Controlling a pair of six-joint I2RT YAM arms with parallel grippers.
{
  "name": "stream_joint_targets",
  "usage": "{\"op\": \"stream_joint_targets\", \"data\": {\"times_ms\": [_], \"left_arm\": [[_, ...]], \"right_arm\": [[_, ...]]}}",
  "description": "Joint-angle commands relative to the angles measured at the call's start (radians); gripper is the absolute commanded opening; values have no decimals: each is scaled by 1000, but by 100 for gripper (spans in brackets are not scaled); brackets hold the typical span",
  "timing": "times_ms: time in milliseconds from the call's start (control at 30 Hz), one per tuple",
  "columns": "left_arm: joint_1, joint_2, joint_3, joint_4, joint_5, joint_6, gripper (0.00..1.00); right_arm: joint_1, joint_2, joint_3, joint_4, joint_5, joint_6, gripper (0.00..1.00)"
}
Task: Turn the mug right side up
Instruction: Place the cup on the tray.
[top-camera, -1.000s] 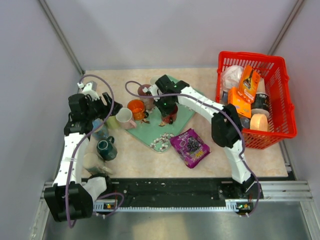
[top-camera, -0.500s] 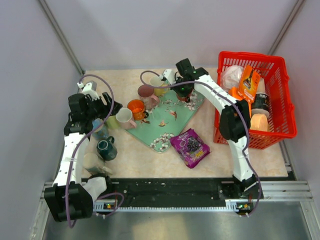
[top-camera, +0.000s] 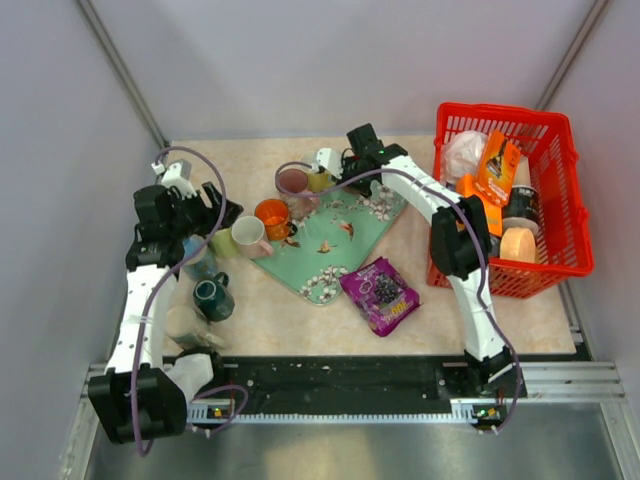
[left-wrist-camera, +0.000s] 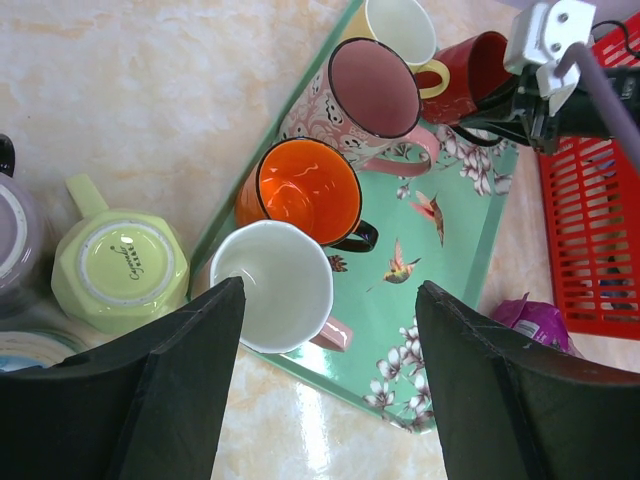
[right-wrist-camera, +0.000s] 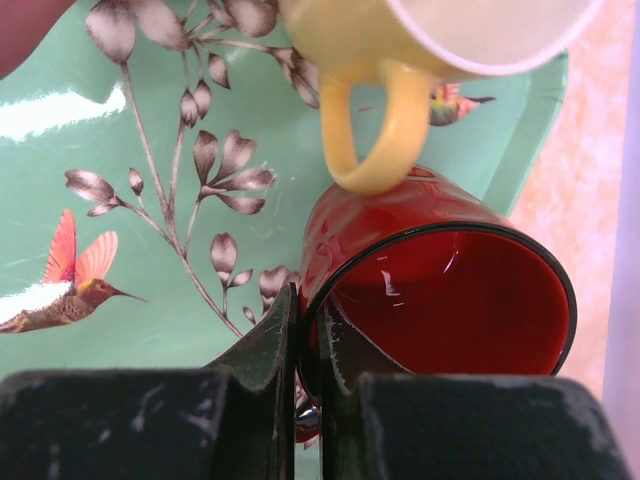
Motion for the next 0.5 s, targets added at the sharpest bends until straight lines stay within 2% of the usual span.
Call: {"op": "stream_joint_targets", "data": {"times_ms": [0,167,233,333,467], "left_arm": [[10,-6,51,22,11,10,74],[15,-3,53,17,9,13,74],[16,-4,56,17,11,13,74],[18,-3,56,16,9,13,74],[18,2,48,27,15,5,74]], "right_arm": [[-17,-5,25,106,-70,-126,0],[-22,14,32,143,-71,-163,0],[-22,20,41,143,-68,-160,8],[-25,8,32,146,-71,-160,31],[-27,-14,15,144,-55,-139,45]]}}
